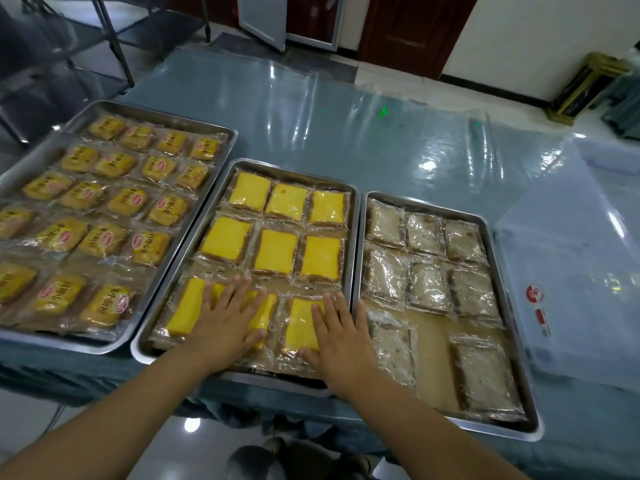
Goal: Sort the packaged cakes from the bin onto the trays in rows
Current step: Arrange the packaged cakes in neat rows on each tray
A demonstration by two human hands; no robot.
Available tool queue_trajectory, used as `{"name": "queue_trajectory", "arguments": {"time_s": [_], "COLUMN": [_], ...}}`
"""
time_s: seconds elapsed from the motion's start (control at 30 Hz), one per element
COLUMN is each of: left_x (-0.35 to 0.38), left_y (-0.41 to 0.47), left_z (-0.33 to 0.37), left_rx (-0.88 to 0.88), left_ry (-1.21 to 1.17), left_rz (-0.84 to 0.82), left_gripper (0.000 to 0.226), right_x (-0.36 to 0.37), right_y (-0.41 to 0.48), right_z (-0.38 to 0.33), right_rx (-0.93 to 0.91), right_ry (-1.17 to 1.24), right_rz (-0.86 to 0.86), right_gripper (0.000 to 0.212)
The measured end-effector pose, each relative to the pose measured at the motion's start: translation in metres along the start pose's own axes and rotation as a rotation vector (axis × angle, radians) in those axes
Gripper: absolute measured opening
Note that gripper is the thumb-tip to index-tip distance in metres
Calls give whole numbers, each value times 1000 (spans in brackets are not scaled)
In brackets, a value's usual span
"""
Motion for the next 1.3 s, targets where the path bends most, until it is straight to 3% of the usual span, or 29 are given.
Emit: {"name": "queue_trajectory", "arguments": {"time_s": [0.13,0.23,0.33,0.5,0.6,0.73,0.87,0.97,1.1,1.17,1.3], "left_x": [-21,-38,-44,-50,-49,-52,-64,-75,-76,-71,-58], "left_y": [-8,-9,-9,-16,-17,-22,-26,-24,-19,-17,-22], "left_z": [30,72,117,175,191,201,212,221,222,220,227], "left_rx": [55,145,209,313,261,187,151,61,40,21,8], "left_ry": [-192,-244,-279,-275,-223,-227,-445,-599,-615,-621,-575], "left_rz": [130,150,85,82,79,41,29,-12,131,117,125], "left_gripper": [72,69,69,70,74,78,76,77,66,66,71], "right_x": [-11,-1,11,29,37,39,42,43,47,48,49], "right_y": [-35,-69,-95,-116,-119,-122,-128,-132,-139,-143,-152], "right_z": [26,50,66,86,93,109,124,139,156,166,184], "right_rx": [177,311,319,354,368,491,495,541,517,491,461], "right_ry": [172,217,197,496,652,1044,1278,1308,1288,1232,1108], "right_rz": [281,296,233,244,288,415,479,457,284,241,262], "right_gripper": [61,54,57,66,70,45,42,35,36,36,51]}}
Point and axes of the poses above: each hand's wrist, its own y-axis towards the middle knuckle, its own x-axis out of the palm, z = x × y, the point moved 3 cm from there along y, towards the middle knuckle, and after that the axes turned 15 degrees about -x, right-handed, at the moved point
